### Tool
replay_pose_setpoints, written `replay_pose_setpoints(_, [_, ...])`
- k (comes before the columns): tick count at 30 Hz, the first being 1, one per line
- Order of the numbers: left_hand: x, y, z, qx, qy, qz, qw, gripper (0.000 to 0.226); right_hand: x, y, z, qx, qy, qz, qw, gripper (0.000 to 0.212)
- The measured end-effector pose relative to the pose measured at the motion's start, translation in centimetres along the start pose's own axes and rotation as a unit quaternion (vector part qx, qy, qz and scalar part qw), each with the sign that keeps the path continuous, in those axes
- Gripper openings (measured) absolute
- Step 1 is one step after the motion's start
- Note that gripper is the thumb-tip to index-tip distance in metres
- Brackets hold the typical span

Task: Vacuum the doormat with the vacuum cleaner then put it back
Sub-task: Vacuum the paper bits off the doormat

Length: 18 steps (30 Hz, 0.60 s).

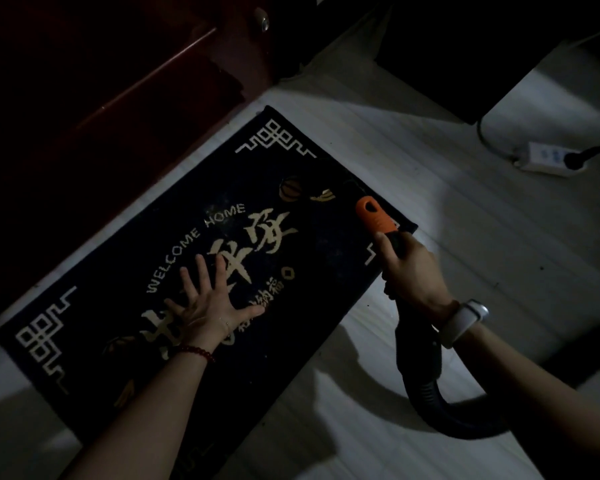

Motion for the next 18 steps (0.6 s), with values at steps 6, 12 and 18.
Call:
replay_pose_setpoints(6, [0.1,0.1,0.0,0.001,-0.008,-0.011,1.0,0.124,-3.4,-1.6,3.3,-0.003,0.037,0.03,0.999,0.029])
replay_pose_setpoints(12, [-0.1,0.1,0.0,0.011,-0.015,-0.004,1.0,0.125,-5.1,-4.2,6.0,-0.034,0.056,0.044,0.997,0.027])
replay_pose_setpoints(18, [-0.4,0.0,0.1,0.019,-0.01,-0.003,1.0,0.125,0.4,-0.5,-1.3,-0.044,-0.025,0.078,0.996,0.045])
Point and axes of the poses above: each hand's wrist, its own z-axis away from the middle knuckle, its own y-axis out of the palm, x = y × z, the point moved 10 cm from there along -z, towards the middle knuckle, and after that the axes turned 5 degrees about -z, right-handed, at the moved point
